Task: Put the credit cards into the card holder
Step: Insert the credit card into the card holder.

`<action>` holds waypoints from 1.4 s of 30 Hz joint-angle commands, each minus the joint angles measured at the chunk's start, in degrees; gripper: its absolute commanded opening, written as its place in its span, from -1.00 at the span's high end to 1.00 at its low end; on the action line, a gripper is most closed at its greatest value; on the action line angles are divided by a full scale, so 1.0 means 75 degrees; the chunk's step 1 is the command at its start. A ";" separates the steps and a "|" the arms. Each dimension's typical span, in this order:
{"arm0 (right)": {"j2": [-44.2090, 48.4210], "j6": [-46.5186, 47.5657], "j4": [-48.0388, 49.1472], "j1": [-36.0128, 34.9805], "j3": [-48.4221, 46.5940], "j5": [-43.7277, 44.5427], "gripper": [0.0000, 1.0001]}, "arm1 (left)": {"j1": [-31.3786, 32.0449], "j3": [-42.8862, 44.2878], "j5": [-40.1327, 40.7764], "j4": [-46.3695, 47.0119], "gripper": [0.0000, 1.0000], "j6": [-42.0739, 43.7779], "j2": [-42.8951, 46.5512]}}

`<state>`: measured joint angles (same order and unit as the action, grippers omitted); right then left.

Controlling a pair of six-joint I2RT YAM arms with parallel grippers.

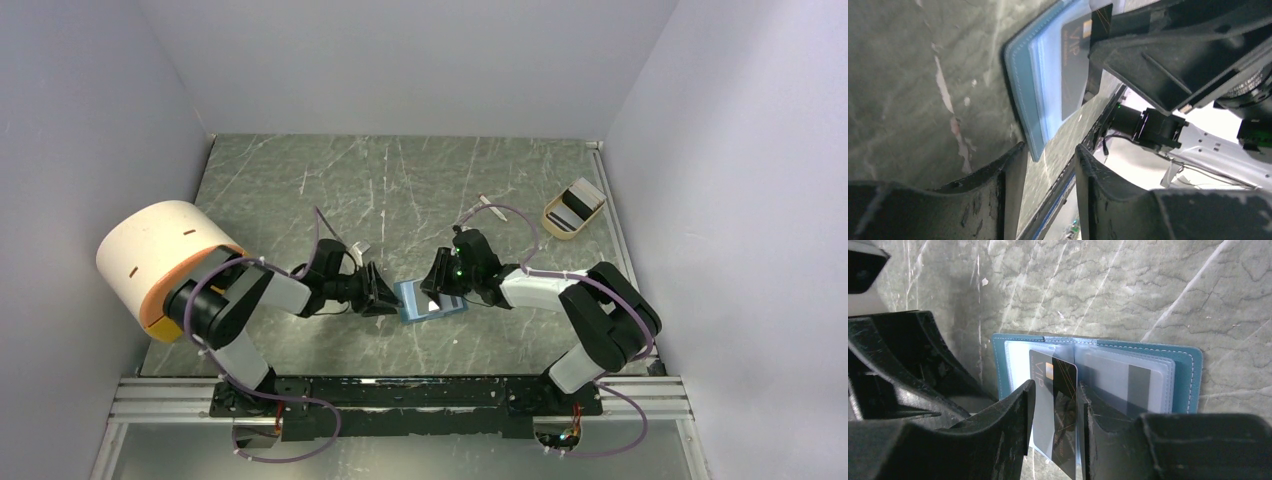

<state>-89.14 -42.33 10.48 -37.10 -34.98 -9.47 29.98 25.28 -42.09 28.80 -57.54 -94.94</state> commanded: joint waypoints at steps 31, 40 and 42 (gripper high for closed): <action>0.0052 0.0651 -0.1428 -0.0011 -0.0370 0.0719 0.15 | 0.0244 0.0163 0.0736 0.1881 0.82 -0.0858 -0.0638; 0.0198 0.0545 -0.1299 -0.0011 -0.0248 0.0326 0.03 | 0.0240 0.0160 0.0650 0.2018 0.82 -0.0881 -0.0800; 0.0117 0.0349 -0.1002 -0.0010 -0.0153 -0.0041 0.03 | 0.0238 0.0135 0.0654 0.2069 0.82 -0.0895 -0.0787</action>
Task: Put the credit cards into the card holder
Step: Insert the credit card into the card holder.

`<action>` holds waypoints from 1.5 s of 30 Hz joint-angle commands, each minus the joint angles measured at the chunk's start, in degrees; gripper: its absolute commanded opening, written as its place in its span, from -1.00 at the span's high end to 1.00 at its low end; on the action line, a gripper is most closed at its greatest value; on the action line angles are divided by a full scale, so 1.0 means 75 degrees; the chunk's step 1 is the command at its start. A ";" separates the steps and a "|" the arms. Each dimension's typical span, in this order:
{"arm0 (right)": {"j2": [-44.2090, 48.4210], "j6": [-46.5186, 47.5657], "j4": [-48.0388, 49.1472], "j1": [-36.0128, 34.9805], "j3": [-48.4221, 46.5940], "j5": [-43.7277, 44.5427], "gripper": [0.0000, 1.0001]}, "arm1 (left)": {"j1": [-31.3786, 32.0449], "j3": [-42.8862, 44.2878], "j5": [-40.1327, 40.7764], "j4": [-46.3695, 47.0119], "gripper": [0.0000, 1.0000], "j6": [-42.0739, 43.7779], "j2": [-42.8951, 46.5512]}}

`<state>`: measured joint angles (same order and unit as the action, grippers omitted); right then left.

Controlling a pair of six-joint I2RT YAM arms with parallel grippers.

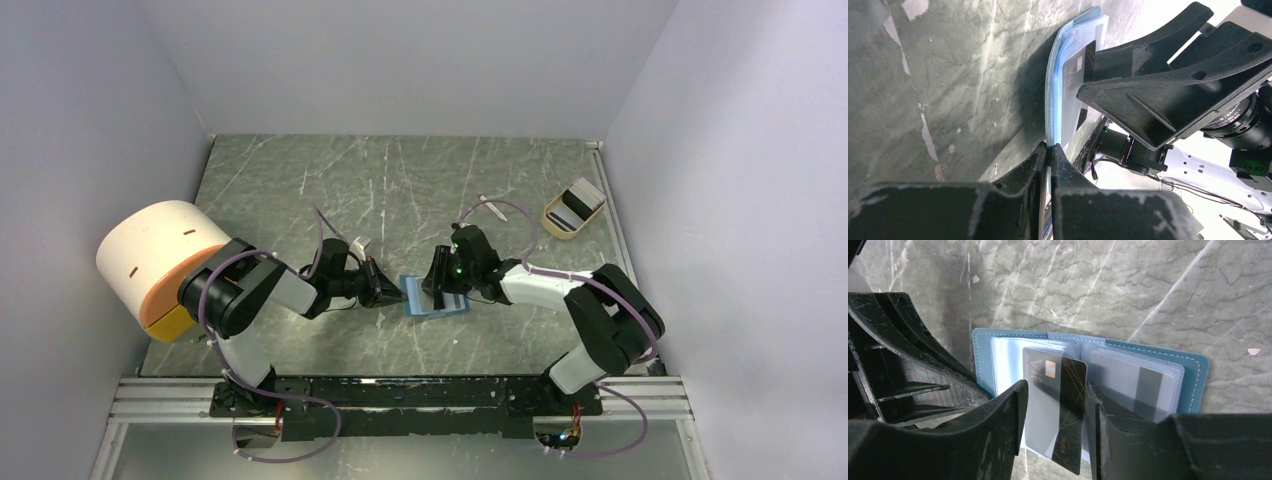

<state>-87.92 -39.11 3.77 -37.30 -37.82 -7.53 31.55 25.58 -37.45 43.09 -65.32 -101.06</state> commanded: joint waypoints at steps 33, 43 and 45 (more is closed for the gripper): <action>0.0002 0.0437 -0.0909 0.0038 -0.0136 0.0062 0.01 | 0.0051 -0.0291 -0.0165 0.0972 0.82 0.0026 0.0053; -0.0049 0.0092 0.0212 0.0028 0.0328 -0.0888 0.04 | 0.0059 -0.0321 -0.0127 0.0932 0.73 0.0031 0.0126; -0.0222 -0.0128 0.0613 0.0041 0.0445 -0.1201 0.04 | 0.0059 -0.0336 -0.0126 0.0911 0.67 0.0037 0.0138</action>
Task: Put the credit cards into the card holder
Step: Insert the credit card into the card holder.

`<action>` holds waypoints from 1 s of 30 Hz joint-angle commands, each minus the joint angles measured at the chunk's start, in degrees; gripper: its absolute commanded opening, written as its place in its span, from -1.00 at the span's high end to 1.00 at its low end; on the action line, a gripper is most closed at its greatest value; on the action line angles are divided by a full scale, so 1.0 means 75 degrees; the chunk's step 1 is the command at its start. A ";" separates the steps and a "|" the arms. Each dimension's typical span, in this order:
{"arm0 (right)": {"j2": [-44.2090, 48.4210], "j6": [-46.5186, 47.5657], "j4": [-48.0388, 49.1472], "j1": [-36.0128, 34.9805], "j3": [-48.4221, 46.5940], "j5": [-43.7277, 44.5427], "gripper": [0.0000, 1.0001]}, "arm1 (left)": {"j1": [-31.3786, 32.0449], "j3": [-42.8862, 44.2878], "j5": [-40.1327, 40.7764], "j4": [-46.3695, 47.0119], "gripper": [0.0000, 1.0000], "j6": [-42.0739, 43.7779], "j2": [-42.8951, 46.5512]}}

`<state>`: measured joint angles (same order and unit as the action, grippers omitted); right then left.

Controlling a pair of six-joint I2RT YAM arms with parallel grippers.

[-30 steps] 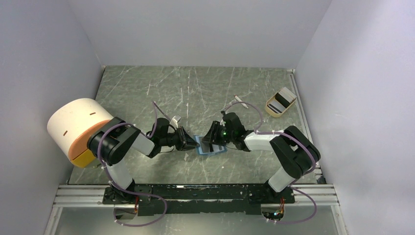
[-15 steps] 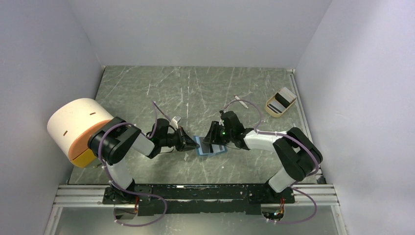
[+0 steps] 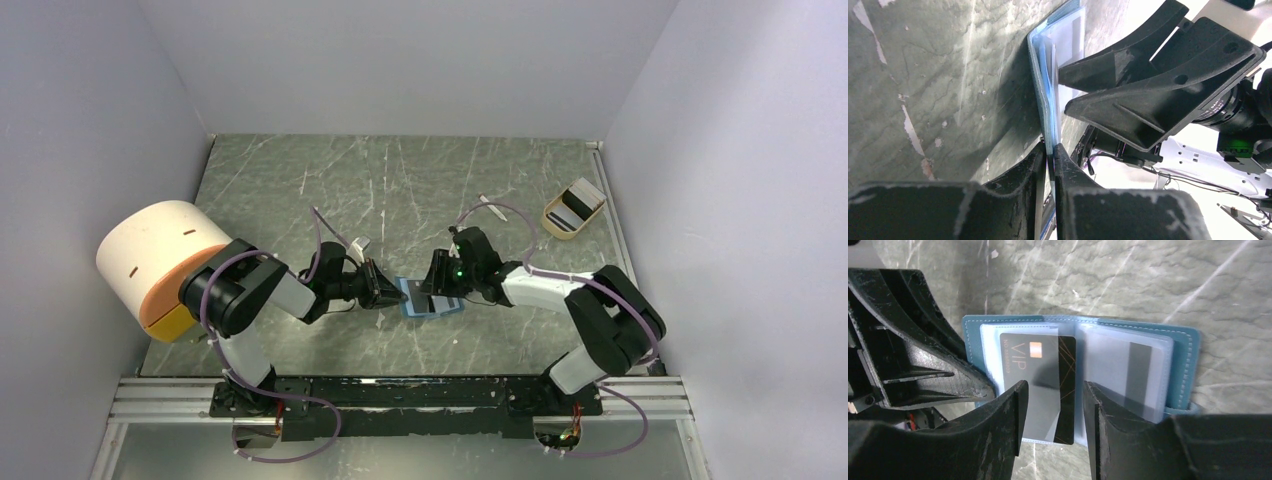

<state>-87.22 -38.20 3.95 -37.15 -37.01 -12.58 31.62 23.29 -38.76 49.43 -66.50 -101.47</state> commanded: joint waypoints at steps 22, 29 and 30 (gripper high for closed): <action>0.0120 -0.0454 0.1060 0.0211 0.0658 -0.1406 0.15 | 0.0029 0.0382 0.0368 -0.2321 0.31 0.1261 0.1496; 0.0678 0.0020 0.0304 0.0285 0.0575 -0.0916 0.15 | 0.0033 0.0718 0.0698 -0.3355 0.32 0.1781 0.2039; 0.0702 0.0118 0.0189 0.0288 0.0544 -0.0791 0.17 | 0.0038 0.0770 0.0701 -0.3442 0.32 0.1818 0.2011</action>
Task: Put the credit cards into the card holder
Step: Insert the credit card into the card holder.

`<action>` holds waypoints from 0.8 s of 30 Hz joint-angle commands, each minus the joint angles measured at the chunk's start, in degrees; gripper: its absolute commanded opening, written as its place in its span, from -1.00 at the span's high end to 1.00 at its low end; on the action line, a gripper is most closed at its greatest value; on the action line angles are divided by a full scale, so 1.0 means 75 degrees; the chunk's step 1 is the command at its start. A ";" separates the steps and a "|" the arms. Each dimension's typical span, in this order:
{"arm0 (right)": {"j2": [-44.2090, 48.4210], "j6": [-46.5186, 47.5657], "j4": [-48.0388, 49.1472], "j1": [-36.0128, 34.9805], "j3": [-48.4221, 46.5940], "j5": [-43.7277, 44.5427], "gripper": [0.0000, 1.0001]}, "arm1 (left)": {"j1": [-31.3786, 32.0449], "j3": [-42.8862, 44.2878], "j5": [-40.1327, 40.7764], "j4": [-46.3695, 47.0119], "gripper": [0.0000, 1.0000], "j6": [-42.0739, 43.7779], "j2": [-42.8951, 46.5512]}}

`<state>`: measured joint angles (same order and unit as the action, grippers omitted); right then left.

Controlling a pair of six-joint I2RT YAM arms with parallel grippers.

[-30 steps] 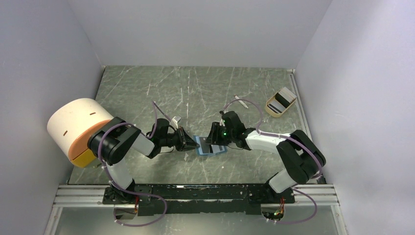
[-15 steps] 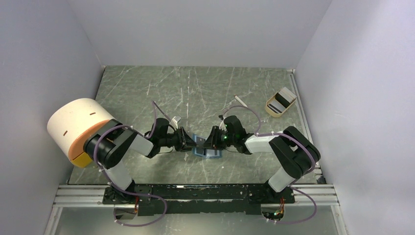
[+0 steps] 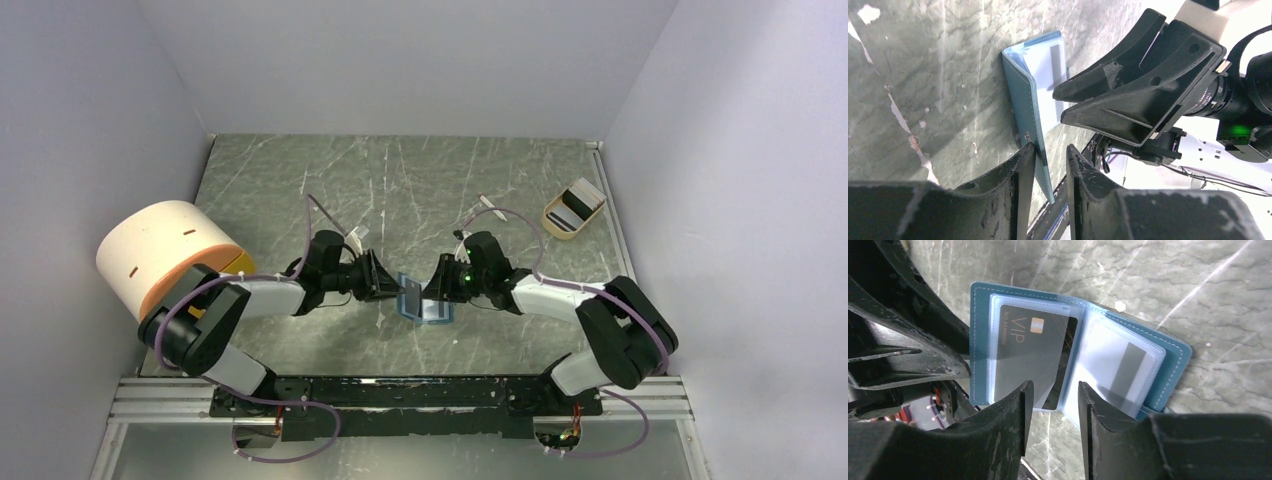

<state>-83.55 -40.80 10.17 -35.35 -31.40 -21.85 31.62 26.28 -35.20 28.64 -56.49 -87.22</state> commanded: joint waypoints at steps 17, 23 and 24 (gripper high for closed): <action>0.0072 0.1147 -0.1356 0.0232 -0.0307 0.1192 0.31 | 0.0060 0.0660 0.0278 -0.0819 0.46 0.0669 -0.0252; -0.0126 0.1049 -0.1109 0.0226 -0.0215 0.0985 0.33 | 0.0071 0.0607 0.0118 -0.0418 0.82 0.0492 -0.0218; -0.0127 0.1045 -0.1085 0.0226 -0.0175 0.0981 0.34 | 0.0067 0.0612 0.0111 -0.0391 0.82 0.0479 -0.0227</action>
<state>-82.94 -33.58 2.83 -33.98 -33.23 -15.00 31.62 29.85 -33.23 22.79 -52.75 -88.73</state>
